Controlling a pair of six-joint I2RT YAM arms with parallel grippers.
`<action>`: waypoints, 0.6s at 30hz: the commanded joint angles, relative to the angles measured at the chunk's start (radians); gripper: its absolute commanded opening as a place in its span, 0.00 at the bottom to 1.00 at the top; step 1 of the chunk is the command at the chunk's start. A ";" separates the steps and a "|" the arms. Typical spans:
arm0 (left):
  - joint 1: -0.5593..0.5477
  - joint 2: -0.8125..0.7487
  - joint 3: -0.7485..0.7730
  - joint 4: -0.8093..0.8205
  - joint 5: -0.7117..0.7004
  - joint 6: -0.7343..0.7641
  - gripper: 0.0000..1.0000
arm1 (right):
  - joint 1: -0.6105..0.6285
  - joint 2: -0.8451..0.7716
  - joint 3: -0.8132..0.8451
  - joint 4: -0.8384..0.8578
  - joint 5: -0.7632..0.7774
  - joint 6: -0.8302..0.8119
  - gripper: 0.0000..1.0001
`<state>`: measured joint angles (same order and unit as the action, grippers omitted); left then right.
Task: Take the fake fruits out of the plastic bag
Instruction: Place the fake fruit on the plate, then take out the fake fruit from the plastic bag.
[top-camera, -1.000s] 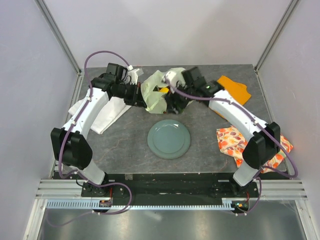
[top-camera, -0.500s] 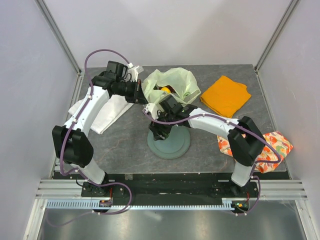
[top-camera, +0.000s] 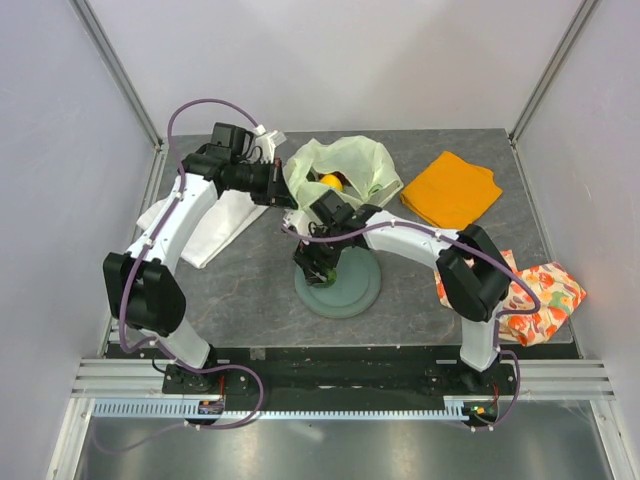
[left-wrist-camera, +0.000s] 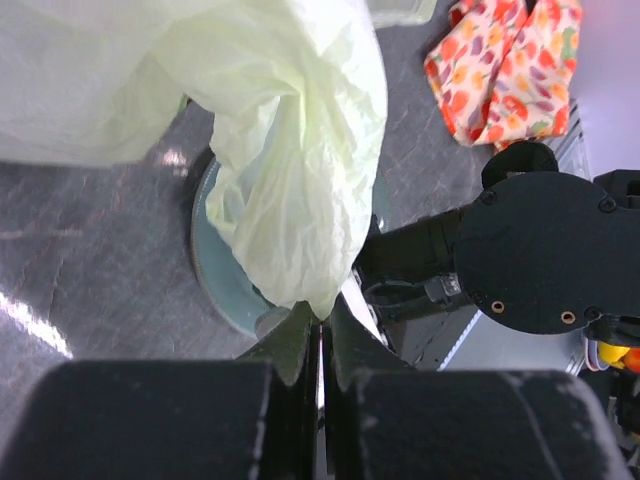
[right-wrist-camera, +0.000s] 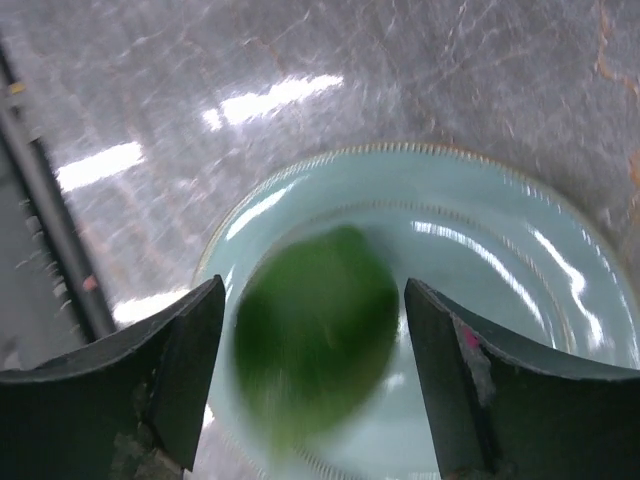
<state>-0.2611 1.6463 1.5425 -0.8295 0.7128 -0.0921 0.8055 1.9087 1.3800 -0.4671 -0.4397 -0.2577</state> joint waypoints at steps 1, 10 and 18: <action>0.002 -0.052 -0.014 0.010 0.040 -0.005 0.02 | -0.078 -0.155 0.215 -0.175 -0.083 -0.034 0.84; 0.002 -0.077 -0.070 0.017 0.047 0.000 0.02 | -0.236 -0.185 0.427 -0.394 -0.128 -0.017 0.85; 0.002 -0.155 -0.222 0.001 0.017 -0.001 0.02 | -0.295 -0.021 0.573 -0.289 -0.001 -0.006 0.57</action>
<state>-0.2577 1.5631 1.3735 -0.8028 0.7399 -0.1032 0.4862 1.7882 1.9400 -0.7753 -0.4763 -0.2523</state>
